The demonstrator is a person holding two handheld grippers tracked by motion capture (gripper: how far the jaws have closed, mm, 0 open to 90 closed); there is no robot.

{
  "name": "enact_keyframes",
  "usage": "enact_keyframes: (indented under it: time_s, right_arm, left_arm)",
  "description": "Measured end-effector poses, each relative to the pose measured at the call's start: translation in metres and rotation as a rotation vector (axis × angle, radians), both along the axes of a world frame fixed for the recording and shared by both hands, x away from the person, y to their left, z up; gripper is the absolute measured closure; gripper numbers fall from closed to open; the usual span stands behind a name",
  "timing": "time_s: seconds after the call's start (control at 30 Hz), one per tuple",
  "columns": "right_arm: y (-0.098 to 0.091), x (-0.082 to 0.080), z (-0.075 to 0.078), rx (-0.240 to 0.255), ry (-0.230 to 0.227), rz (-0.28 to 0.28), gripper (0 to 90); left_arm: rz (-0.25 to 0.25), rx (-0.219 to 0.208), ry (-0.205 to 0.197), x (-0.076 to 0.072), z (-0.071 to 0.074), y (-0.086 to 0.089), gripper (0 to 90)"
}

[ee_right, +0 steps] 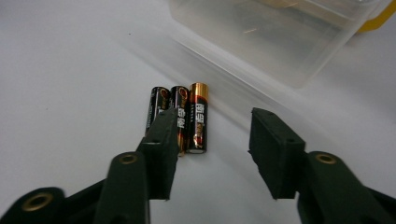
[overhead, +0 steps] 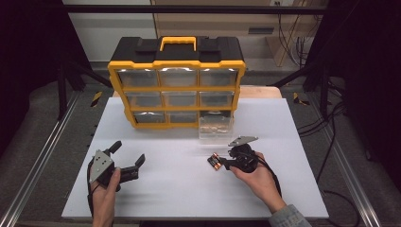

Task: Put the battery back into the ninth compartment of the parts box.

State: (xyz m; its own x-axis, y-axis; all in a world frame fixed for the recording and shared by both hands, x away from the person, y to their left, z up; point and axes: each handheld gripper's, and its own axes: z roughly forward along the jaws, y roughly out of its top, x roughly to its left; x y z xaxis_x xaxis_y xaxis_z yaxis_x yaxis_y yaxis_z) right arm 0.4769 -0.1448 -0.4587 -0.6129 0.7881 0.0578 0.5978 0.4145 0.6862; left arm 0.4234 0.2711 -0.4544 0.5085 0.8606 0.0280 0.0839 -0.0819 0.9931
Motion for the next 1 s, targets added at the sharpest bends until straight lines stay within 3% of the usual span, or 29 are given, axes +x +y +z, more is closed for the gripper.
enact_keyframes:
  time_s: [0.27,0.7,1.0]
  right_arm:
    - [0.007,0.005,-0.005,0.028,0.021,-0.009,67.0]
    - [0.015,0.012,-0.016,-0.014,0.059,-0.004,76.5]
    - [0.018,0.012,-0.021,-0.065,0.033,0.000,76.7]
  left_arm:
    - [-0.004,0.004,0.008,0.001,-0.001,-0.001,0.7]
    - [-0.021,0.013,0.014,0.002,-0.001,-0.004,0.7]
    - [-0.024,0.015,0.019,0.002,-0.002,-0.005,0.7]
